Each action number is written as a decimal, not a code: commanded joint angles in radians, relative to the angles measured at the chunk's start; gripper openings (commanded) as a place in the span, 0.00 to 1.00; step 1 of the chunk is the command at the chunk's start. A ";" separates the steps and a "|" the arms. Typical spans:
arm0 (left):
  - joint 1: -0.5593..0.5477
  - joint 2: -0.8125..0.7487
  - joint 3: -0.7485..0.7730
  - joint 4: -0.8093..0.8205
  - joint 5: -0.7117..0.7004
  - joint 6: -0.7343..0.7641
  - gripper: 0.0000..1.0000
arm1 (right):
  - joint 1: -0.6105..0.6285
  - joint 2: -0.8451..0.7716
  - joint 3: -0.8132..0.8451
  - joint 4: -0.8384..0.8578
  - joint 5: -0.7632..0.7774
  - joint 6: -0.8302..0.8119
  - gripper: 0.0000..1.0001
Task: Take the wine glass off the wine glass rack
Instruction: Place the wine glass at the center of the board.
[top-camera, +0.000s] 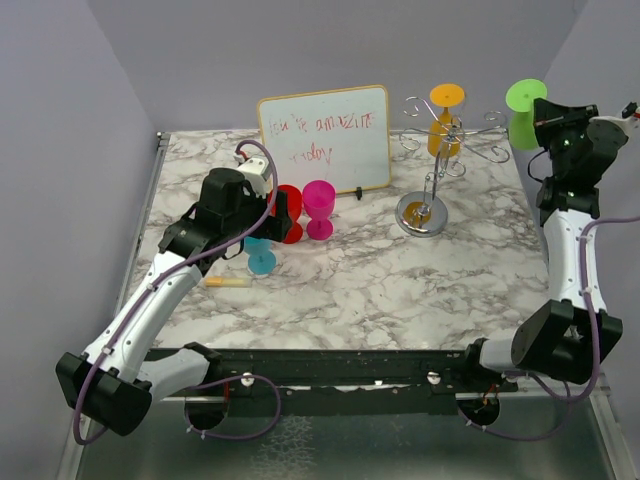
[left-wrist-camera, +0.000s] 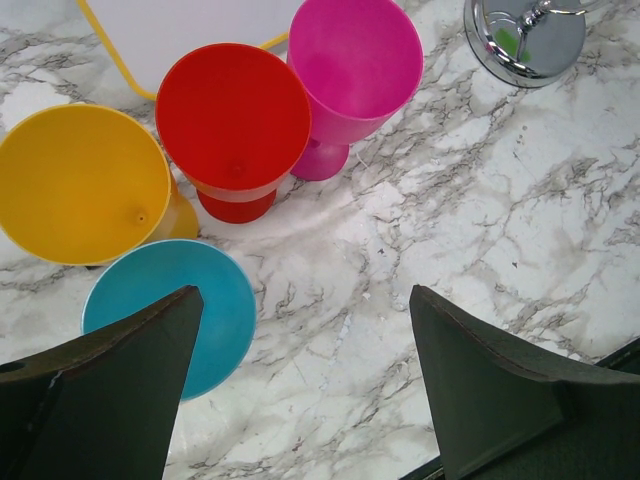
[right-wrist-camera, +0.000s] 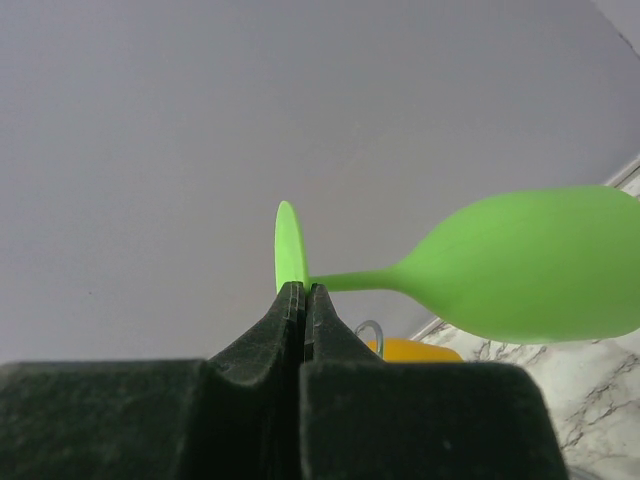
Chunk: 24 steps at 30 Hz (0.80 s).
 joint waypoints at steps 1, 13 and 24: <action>-0.006 -0.017 0.027 0.007 0.011 -0.012 0.86 | -0.001 -0.061 -0.024 -0.048 0.074 -0.048 0.01; -0.006 -0.033 0.033 0.007 0.031 -0.002 0.88 | 0.000 -0.284 -0.133 -0.202 0.078 -0.144 0.01; -0.006 -0.024 0.063 0.009 0.022 0.001 0.91 | 0.010 -0.527 -0.231 -0.451 -0.002 -0.177 0.01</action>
